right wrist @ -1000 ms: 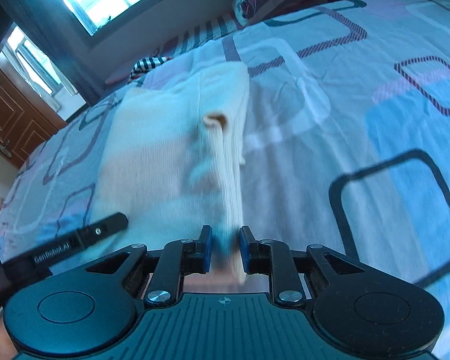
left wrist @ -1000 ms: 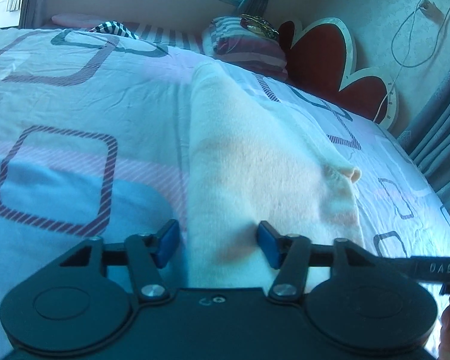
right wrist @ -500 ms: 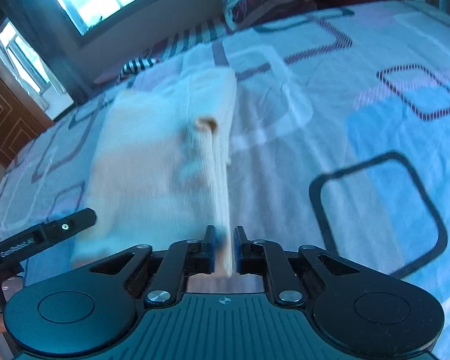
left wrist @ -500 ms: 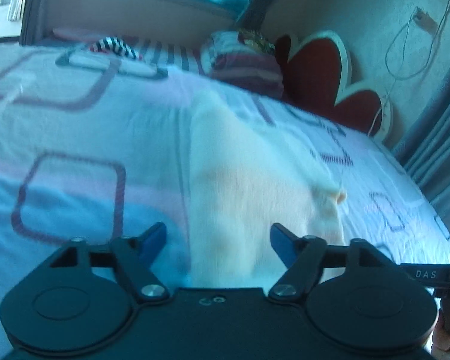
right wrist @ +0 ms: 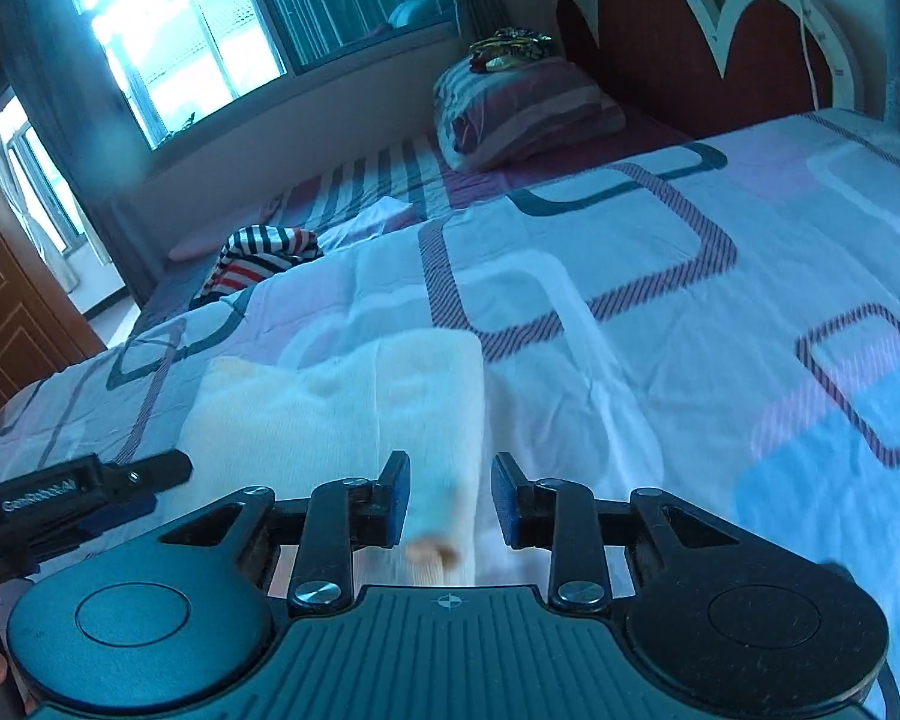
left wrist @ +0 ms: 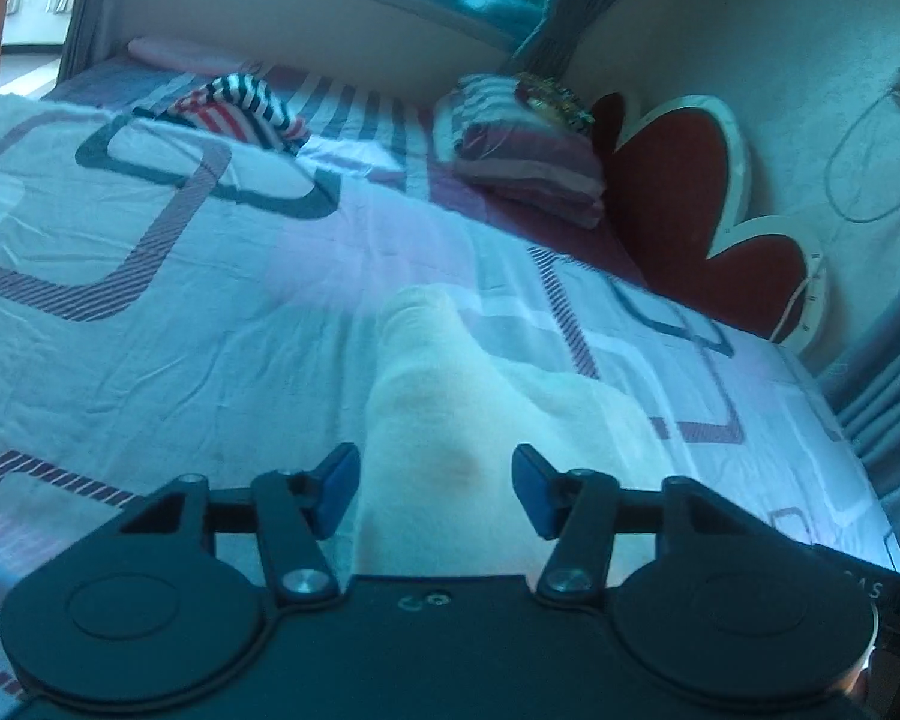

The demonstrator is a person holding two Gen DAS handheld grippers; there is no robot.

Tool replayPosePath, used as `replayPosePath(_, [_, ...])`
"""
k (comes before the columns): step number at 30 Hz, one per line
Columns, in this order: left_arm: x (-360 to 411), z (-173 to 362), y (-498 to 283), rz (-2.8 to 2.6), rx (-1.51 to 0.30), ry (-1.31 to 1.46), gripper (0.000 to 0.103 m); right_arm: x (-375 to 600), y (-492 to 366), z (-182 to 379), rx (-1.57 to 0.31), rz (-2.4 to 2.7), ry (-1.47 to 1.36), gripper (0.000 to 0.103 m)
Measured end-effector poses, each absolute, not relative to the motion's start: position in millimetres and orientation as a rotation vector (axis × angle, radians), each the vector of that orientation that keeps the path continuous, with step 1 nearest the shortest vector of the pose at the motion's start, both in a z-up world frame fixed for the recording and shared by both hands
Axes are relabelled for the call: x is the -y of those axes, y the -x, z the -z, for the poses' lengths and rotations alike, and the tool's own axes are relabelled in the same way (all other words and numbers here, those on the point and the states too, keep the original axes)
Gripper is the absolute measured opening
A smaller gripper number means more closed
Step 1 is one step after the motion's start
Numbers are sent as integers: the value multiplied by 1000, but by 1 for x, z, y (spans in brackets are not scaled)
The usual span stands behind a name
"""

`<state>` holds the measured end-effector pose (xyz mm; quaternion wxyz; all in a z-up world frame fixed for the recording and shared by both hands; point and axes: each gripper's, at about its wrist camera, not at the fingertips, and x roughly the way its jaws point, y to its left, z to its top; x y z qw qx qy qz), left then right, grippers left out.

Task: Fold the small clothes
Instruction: 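Release and hover both grippers over the folded sweater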

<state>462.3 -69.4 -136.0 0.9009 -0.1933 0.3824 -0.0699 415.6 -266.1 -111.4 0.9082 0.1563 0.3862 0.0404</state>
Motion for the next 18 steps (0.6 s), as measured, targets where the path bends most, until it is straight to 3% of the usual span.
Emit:
replayPosePath(6, [63, 149, -482, 132, -805, 417, 54, 254, -454, 119, -792, -87, -281, 31])
replayPosePath(9, [60, 156, -481, 118, -795, 418, 50, 248, -471, 124, -787, -76, -255, 31])
replayPosePath(15, [54, 168, -481, 133, -823, 458, 49, 244, -491, 163, -880, -102, -243, 31])
replayPosePath(17, [52, 165, -485, 143, -835, 460, 53, 249, -490, 163, -880, -114, -250, 31])
replayPosePath(18, [51, 163, -487, 134, -836, 465, 65, 252, -491, 161, -881, -116, -261, 31])
